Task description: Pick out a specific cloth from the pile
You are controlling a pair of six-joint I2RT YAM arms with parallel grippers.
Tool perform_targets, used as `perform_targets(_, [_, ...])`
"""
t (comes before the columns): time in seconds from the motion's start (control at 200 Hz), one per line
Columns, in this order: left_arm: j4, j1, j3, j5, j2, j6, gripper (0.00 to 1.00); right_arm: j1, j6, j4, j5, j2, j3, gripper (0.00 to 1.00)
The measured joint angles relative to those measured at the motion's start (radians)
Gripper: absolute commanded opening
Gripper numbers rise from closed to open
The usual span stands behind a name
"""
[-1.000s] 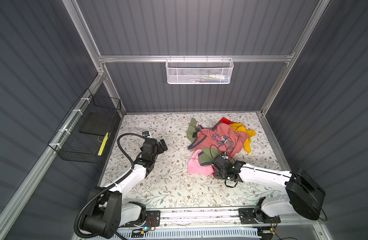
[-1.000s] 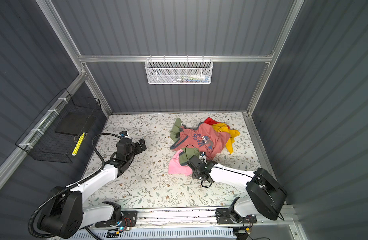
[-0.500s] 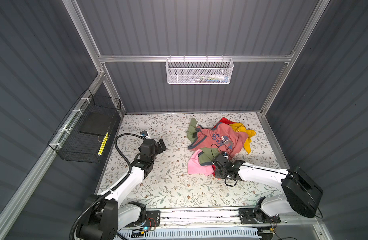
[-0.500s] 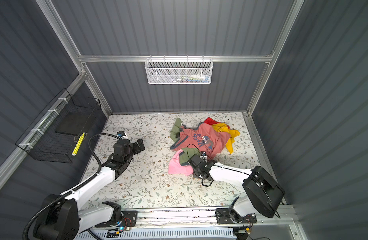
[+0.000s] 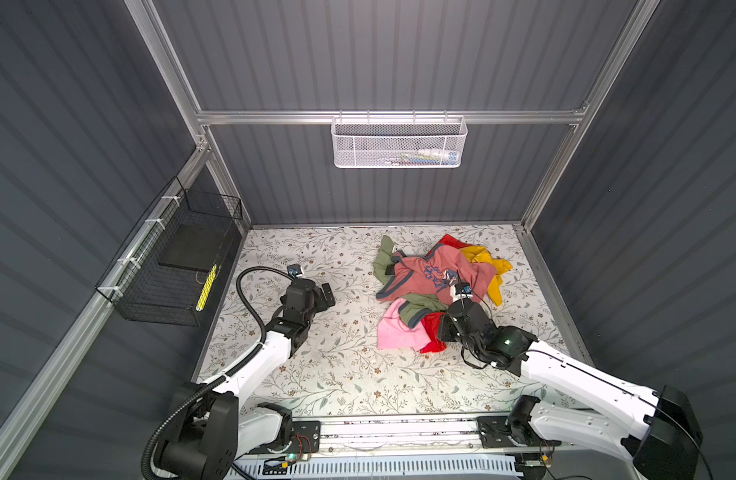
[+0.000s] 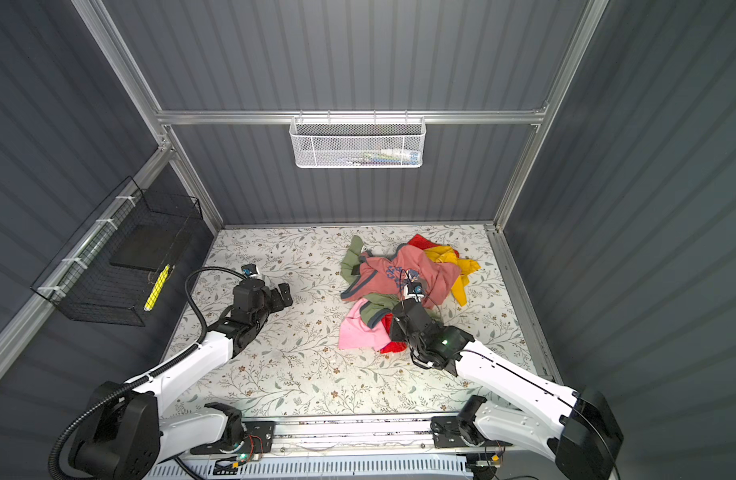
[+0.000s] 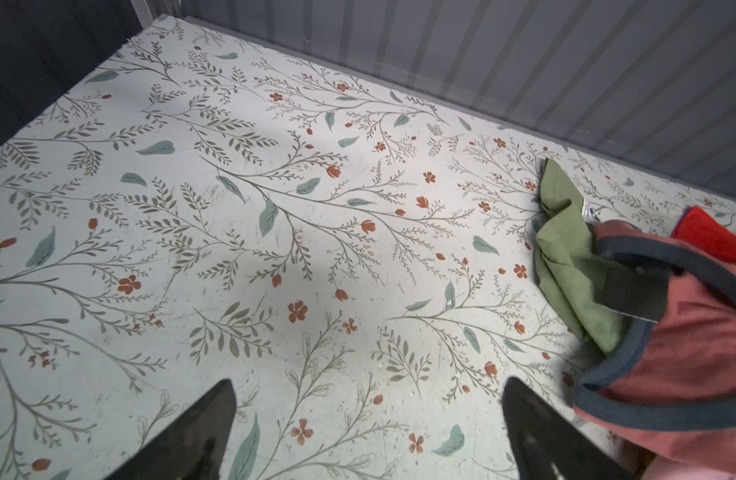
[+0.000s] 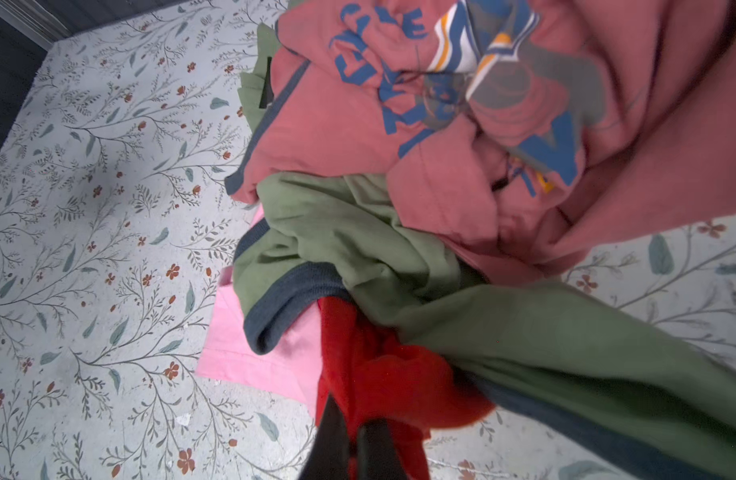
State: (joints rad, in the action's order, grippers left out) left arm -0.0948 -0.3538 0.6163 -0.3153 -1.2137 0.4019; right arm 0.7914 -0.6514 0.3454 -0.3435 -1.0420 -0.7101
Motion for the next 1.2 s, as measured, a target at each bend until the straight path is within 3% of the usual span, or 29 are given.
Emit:
perform_targets(0.39, [0.021, -0.245, 0.117, -0.018, -0.097, -0.156, 0.97, -0.12, 0.128, 0.045, 0.077, 0.018, -0.137, 0.0])
perform_targets(0.58, [0.005, -0.289, 0.169, 0.194, -0.126, -0.207, 0.98, -0.188, 0.183, 0.045, 0.175, -0.015, -0.215, 0.0])
perform_targets(0.876, [-0.085, -0.37, 0.365, 0.496, -0.226, -0.203, 1.0, -0.257, 0.212, 0.018, 0.313, -0.069, -0.246, 0.0])
perform_targets(1.201, [-0.127, -0.468, 0.453, 0.609, -0.377, -0.178, 0.99, -0.339, 0.199, -0.04, 0.429, -0.051, -0.222, 0.0])
